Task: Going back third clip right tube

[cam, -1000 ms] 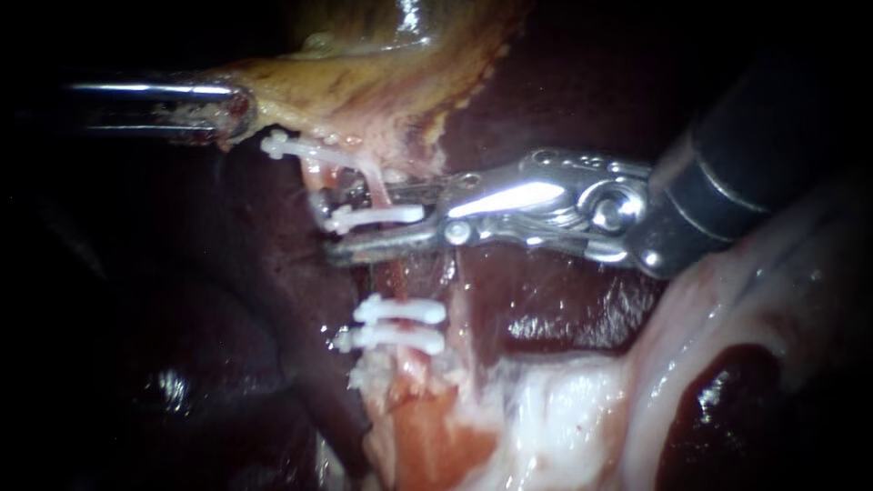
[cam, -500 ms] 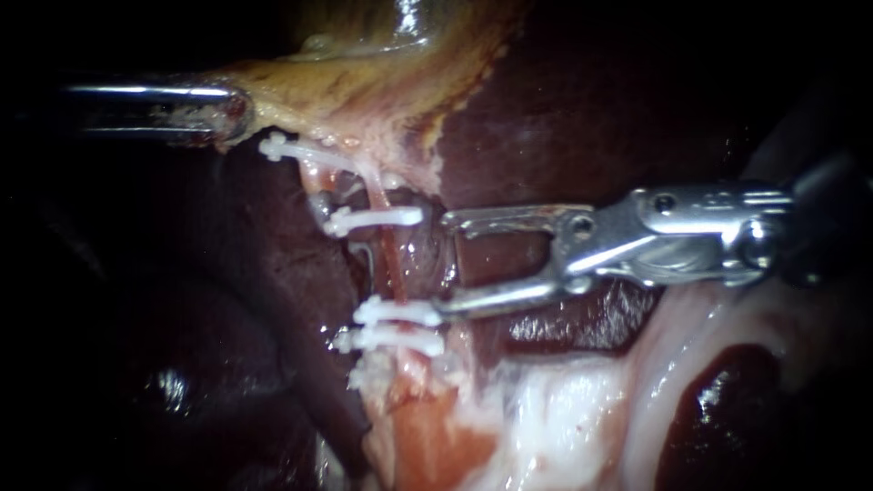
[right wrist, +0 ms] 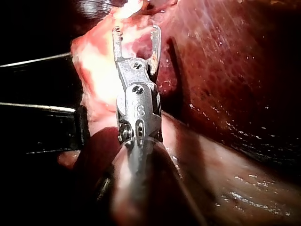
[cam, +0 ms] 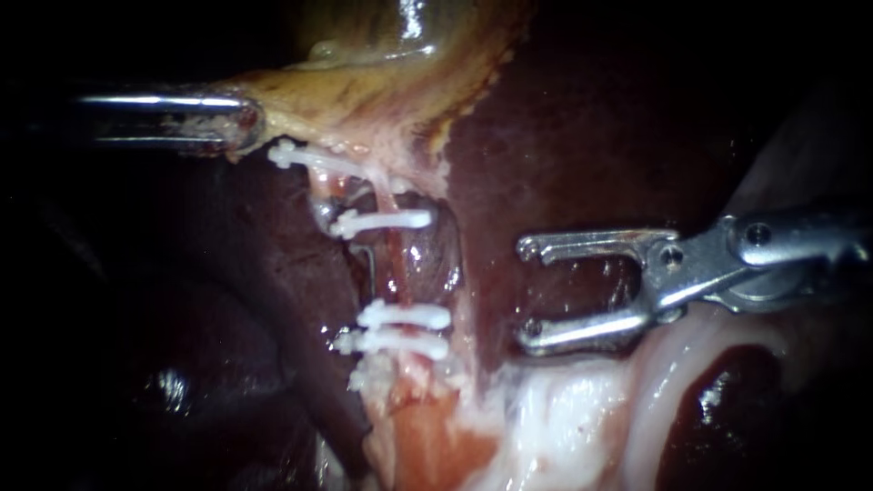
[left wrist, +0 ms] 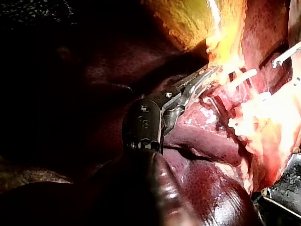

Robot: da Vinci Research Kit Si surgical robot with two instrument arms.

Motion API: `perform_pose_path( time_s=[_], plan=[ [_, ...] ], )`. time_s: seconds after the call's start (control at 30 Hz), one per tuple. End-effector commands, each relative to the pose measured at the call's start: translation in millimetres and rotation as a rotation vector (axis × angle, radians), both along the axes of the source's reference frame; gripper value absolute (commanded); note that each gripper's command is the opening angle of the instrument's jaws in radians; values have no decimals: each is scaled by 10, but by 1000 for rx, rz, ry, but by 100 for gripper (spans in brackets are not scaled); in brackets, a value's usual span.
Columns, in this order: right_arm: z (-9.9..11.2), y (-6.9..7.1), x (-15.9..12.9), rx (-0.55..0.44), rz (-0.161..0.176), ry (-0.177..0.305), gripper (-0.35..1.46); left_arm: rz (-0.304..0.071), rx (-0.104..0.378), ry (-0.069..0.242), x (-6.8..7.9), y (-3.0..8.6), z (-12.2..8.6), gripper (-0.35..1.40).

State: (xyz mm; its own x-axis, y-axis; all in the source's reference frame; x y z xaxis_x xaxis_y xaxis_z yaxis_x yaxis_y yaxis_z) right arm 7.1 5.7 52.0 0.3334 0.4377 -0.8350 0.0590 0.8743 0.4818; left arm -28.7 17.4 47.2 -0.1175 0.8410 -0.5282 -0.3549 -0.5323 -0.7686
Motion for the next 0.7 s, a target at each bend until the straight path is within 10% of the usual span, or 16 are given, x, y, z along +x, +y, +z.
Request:
perform_pose_path(
  time_s=[0.03, 0.7],
  plan=[
    [0, 0, -1, 0, -1, 0, 50, 3, -1, -2, -3, -1, 3, -35],
    [0, 1, -3, -4, -2, 2, 50, 42, -5, -8, -49, -23, 54, -35]
  ],
)
